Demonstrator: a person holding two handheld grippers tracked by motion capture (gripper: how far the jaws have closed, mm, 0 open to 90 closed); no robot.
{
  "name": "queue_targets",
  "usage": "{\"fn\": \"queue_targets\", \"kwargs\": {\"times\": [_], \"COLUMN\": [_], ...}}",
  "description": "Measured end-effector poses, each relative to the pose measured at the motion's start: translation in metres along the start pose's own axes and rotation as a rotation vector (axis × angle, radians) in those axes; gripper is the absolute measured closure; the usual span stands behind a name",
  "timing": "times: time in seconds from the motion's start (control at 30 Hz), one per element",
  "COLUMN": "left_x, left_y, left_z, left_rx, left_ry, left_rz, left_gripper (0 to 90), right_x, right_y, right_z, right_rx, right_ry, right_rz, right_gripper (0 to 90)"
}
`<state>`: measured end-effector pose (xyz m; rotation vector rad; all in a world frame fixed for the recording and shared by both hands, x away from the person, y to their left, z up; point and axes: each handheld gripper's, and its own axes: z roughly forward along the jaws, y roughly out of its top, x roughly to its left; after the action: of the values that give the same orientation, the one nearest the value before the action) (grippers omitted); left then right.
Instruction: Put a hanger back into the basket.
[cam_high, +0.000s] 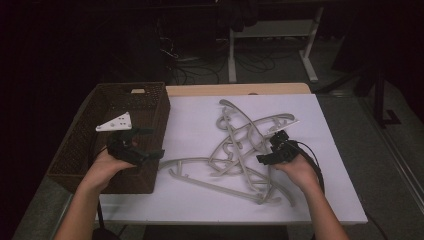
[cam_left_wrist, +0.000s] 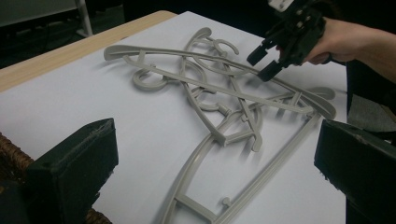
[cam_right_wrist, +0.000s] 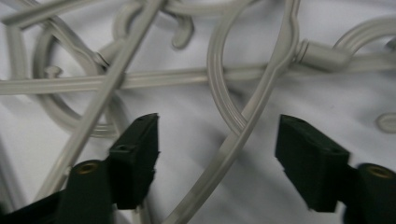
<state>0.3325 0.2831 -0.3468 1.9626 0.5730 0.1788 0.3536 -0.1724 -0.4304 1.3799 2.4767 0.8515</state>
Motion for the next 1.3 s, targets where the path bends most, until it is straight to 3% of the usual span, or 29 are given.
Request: {"fn": "queue_targets", "kwargs": {"times": [0.13, 0.23, 0.47, 0.5, 0.77, 1.07, 1.3], "left_x": [-0.001, -0.001, -0.001, -0.001, -0.002, -0.002, -0.002], "left_y": [0.0, 0.0, 0.0, 0.0, 0.0, 0.0, 0.001], "left_z": [0.0, 0.0, 0.0, 0.0, 0.001, 0.001, 0.001], "left_rx": [-0.001, 0.001, 0.002, 0.002, 0.005, 0.007, 0.008], "left_ry": [0.006, 0.008, 0.008, 0.009, 0.01, 0.011, 0.01], "left_rz": [0.004, 0.008, 0.008, 0.008, 0.011, 0.016, 0.019], "left_gripper": [0.0, 0.0, 0.0, 0.0, 0.0, 0.0, 0.0], "right_x": [-0.001, -0.002, -0.008, -0.011, -0.017, -0.016, 0.0], "right_y": [-0.002, -0.003, -0.004, -0.004, -0.005, -0.002, 0.008], "right_z": [0.012, 0.014, 0.009, 0.006, -0.001, -0.008, -0.004], "right_rx": [0.051, 0.049, 0.023, 0.001, -0.055, -0.09, -0.102], "right_ry": [-0.005, -0.023, -0.046, -0.055, -0.036, 0.082, 0.192], "right_rz": [0.017, 0.013, 0.021, 0.024, -0.006, -0.072, -0.218], "right_gripper": [51.5, 62.6, 71.0, 75.5, 80.1, 80.8, 80.8]}}
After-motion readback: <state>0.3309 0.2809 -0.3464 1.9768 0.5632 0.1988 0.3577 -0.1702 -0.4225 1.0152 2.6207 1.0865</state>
